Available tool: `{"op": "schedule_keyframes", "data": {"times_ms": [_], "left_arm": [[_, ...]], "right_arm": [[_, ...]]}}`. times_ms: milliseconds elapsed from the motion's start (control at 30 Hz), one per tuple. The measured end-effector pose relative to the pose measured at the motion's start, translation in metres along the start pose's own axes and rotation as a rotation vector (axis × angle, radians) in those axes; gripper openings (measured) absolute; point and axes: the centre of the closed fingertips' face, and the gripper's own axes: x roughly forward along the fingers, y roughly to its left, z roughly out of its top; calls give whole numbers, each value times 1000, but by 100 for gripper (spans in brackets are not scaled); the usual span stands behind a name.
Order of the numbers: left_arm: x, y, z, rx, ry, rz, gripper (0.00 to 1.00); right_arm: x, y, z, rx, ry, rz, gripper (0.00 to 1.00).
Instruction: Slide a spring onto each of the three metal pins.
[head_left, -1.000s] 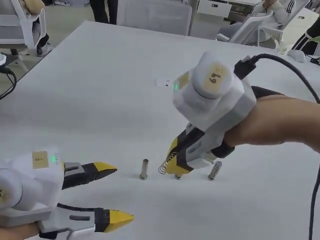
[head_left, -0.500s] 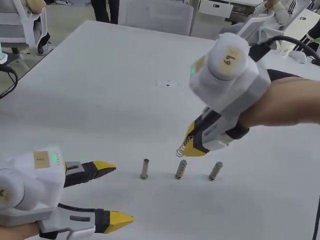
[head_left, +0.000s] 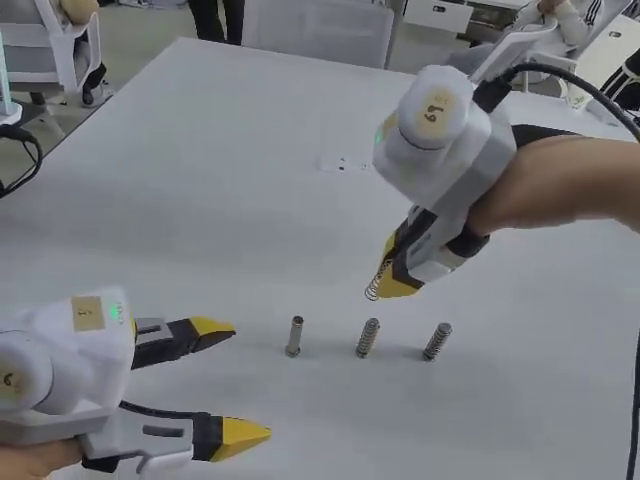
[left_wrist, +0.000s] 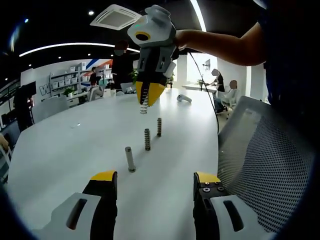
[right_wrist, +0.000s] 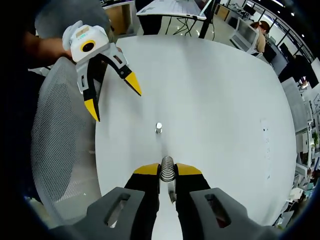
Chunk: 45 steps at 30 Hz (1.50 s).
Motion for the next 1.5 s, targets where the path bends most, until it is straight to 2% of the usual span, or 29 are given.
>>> {"op": "schedule_keyframes", "data": {"times_ms": [233, 500, 867, 1500], "left_arm": [[-2, 1, -1, -5, -8, 7, 57], [-6, 4, -3, -10, -9, 20, 57], [-8, 8, -3, -15, -16, 33, 56], [-7, 11, -9, -21, -16, 41, 54]], "right_arm": [[13, 6, 24, -49, 0, 29, 8], [26, 9, 36, -85, 17, 52, 8], [47, 12, 38, -108, 48, 83, 8], [63, 15, 33, -110, 72, 102, 8]]}}
